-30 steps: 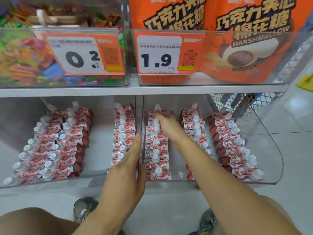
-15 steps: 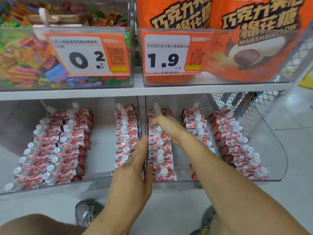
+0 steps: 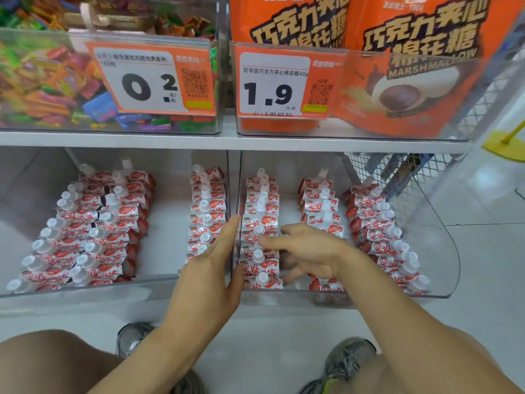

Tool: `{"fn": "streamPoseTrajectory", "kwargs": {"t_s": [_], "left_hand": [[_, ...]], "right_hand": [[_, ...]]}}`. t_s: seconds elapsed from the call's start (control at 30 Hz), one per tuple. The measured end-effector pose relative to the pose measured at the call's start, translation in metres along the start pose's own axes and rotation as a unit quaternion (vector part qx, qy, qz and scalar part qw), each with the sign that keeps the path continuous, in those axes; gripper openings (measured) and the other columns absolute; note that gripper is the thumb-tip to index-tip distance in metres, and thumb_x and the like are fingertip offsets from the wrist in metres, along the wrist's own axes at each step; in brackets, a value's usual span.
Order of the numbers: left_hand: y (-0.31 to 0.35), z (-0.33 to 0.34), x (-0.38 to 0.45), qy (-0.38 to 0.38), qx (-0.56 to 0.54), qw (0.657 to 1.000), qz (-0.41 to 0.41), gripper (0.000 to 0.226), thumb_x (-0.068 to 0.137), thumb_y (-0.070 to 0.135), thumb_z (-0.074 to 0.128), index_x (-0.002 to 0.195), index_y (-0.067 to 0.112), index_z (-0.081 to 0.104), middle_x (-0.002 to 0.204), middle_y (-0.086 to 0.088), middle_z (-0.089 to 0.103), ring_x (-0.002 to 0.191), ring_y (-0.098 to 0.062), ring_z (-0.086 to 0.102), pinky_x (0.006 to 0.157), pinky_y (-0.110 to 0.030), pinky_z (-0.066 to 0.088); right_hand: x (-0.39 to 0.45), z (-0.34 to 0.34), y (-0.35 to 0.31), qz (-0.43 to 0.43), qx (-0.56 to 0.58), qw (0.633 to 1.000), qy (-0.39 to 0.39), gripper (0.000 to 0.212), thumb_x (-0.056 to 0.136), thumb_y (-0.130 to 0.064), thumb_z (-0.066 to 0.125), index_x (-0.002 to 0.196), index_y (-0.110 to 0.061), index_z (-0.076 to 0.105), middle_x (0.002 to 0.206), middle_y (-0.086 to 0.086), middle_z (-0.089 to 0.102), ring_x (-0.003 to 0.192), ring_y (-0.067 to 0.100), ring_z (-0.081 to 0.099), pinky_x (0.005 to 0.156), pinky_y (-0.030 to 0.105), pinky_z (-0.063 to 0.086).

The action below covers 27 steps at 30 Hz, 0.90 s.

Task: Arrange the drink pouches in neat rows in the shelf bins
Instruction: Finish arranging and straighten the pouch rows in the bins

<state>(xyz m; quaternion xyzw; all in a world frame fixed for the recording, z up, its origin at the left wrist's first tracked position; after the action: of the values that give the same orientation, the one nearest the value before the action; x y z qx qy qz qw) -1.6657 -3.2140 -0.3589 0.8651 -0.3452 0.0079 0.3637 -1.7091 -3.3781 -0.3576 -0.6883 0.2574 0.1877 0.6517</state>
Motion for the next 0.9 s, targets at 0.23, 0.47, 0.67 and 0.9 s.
{"fn": "streamPoseTrajectory", "kwargs": {"t_s": [0.23, 0.47, 0.67, 0.9], "left_hand": [[0.003, 0.003, -0.002, 0.003, 0.028, 1.0, -0.001, 0.082, 0.082, 0.021, 0.069, 0.151, 0.034, 0.025, 0.095, 0.004, 0.073, 0.075, -0.014, 0.07, 0.06, -0.027, 0.053], [0.023, -0.009, 0.009, 0.075, 0.036, 0.996, 0.032, 0.057, 0.082, 0.021, 0.066, 0.136, 0.016, 0.048, 0.136, 0.0, 0.05, 0.124, -0.018, 0.05, 0.105, -0.023, 0.035], [0.048, 0.005, 0.067, 0.049, 0.127, 0.989, 0.052, 0.057, 0.079, 0.02, 0.072, 0.13, 0.009, 0.05, 0.133, -0.013, 0.043, 0.125, -0.029, 0.04, 0.105, -0.033, 0.033], [0.03, 0.006, 0.091, 0.097, 0.099, 0.99, -0.022, 0.039, 0.077, -0.008, 0.055, 0.114, 0.003, 0.057, 0.105, -0.02, 0.065, 0.094, -0.041, 0.061, 0.076, -0.042, 0.049]], "right_hand": [[-0.002, 0.007, 0.009, -0.016, 0.027, 0.999, -0.016, 0.011, 0.097, -0.018, 0.063, 0.098, -0.029, 0.065, 0.094, -0.008, 0.076, 0.092, 0.013, 0.072, 0.09, 0.043, 0.057], [-0.034, -0.076, 0.008, -0.203, -0.069, 0.949, 0.231, 0.019, 0.09, -0.026, 0.071, 0.108, -0.029, 0.071, 0.109, -0.013, 0.072, 0.097, 0.004, 0.069, 0.091, 0.042, 0.058], [-0.044, -0.097, 0.006, -0.287, -0.095, 0.883, 0.359, 0.014, 0.089, -0.013, 0.069, 0.099, -0.022, 0.069, 0.095, -0.013, 0.071, 0.085, -0.001, 0.067, 0.077, 0.016, 0.055], [0.0, -0.063, -0.021, -0.237, -0.126, 0.919, 0.29, 0.036, 0.096, -0.02, 0.058, 0.131, -0.012, 0.055, 0.124, 0.005, 0.064, 0.112, 0.017, 0.062, 0.094, 0.03, 0.049]]}}
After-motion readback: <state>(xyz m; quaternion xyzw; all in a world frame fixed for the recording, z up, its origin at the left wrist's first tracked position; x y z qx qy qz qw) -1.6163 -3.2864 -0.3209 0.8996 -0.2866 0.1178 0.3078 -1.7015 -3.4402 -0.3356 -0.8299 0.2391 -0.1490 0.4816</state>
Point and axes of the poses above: each hand's wrist, its own x-axis towards the middle knuckle, its own z-axis out of the palm, y = z × x, the point moved 4 cm from there along x, towards the middle knuckle
